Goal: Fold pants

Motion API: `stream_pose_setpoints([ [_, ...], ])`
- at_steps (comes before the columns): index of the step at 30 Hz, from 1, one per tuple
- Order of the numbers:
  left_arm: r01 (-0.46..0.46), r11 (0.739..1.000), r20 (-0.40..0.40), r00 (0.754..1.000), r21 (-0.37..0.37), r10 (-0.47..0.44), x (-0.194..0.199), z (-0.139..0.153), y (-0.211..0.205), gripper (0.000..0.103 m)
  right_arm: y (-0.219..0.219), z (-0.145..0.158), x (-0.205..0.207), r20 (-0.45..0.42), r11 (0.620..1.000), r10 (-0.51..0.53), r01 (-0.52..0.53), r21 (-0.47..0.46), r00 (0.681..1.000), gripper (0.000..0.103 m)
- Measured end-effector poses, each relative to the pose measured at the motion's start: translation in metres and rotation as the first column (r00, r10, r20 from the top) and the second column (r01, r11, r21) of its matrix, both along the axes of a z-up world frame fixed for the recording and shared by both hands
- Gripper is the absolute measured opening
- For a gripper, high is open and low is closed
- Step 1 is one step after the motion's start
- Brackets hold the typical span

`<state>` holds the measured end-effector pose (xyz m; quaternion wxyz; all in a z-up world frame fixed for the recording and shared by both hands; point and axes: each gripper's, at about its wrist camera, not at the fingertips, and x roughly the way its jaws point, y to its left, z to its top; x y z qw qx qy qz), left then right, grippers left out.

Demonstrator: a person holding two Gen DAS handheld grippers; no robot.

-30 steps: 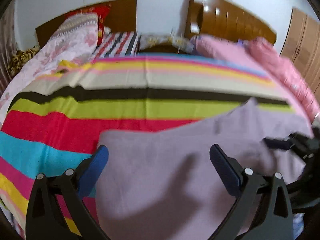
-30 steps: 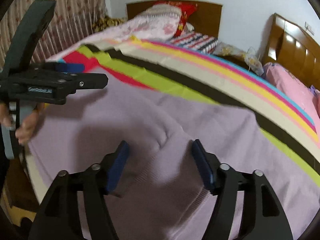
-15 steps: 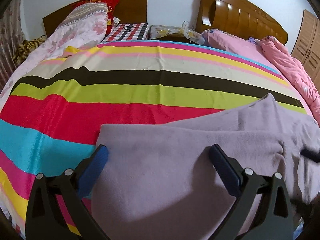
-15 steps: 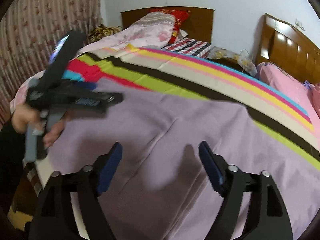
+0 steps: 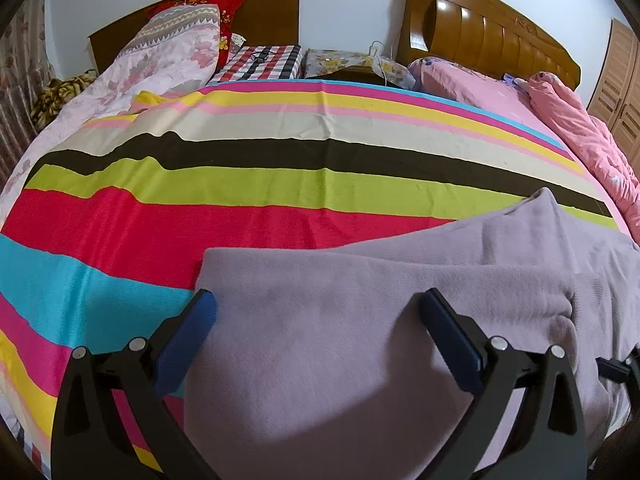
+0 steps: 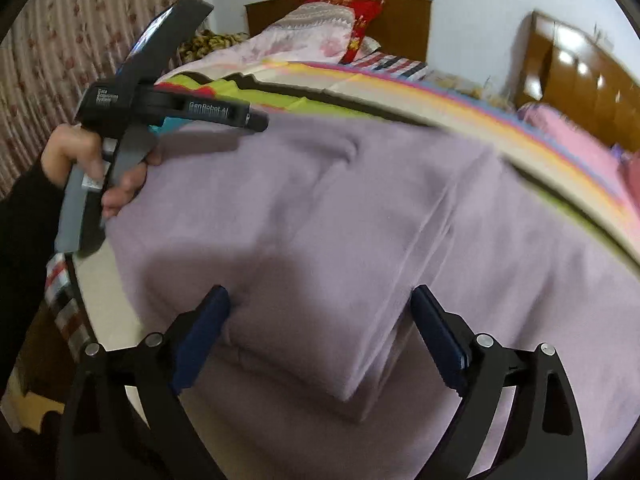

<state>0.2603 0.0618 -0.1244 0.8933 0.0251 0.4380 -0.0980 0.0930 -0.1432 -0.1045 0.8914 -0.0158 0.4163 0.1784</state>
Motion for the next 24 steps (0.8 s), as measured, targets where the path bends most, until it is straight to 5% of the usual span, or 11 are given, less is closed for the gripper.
stream_pose_setpoints([
  [3,0.001,1.000,-0.002,1.000,0.012,-0.001,0.001,0.001,-0.001,0.102,-0.005,0.008,-0.006,-0.019,1.000,0.006,-0.006,0.007,1.000,0.088],
  [6,-0.022,0.997,0.058,0.998,0.068,0.018,-0.011,0.019,-0.012,0.101,-0.029,0.036,-0.023,0.068,1.000,0.012,-0.012,-0.008,0.998,0.089],
  [9,0.128,0.991,0.148,0.982,-0.048,-0.120,-0.025,0.059,-0.053,0.101,-0.082,0.056,-0.016,0.123,0.998,-0.066,0.066,-0.001,0.990,0.089],
  [11,0.215,0.976,0.161,0.965,-0.041,-0.206,-0.021,0.070,-0.094,0.101,-0.125,0.059,0.005,0.100,0.985,-0.171,0.171,0.003,0.980,0.089],
  [14,0.384,0.923,0.108,0.919,-0.027,-0.379,-0.005,0.063,-0.174,0.101,-0.172,0.052,0.038,0.007,0.963,-0.268,0.269,-0.014,0.963,0.089],
  [19,0.504,0.863,0.007,0.863,0.017,-0.505,0.017,0.023,-0.251,0.101,-0.223,0.019,0.056,-0.096,0.941,-0.335,0.328,-0.088,0.937,0.090],
  [21,0.503,0.860,-0.071,0.864,0.088,-0.498,0.027,-0.002,-0.265,0.101,-0.246,0.000,0.058,-0.137,0.919,-0.389,0.375,-0.120,0.911,0.089],
  [24,0.475,0.876,-0.114,0.878,0.079,-0.466,0.037,-0.007,-0.265,0.102,-0.273,-0.005,0.041,-0.137,0.934,-0.340,0.351,0.066,0.930,0.086],
])
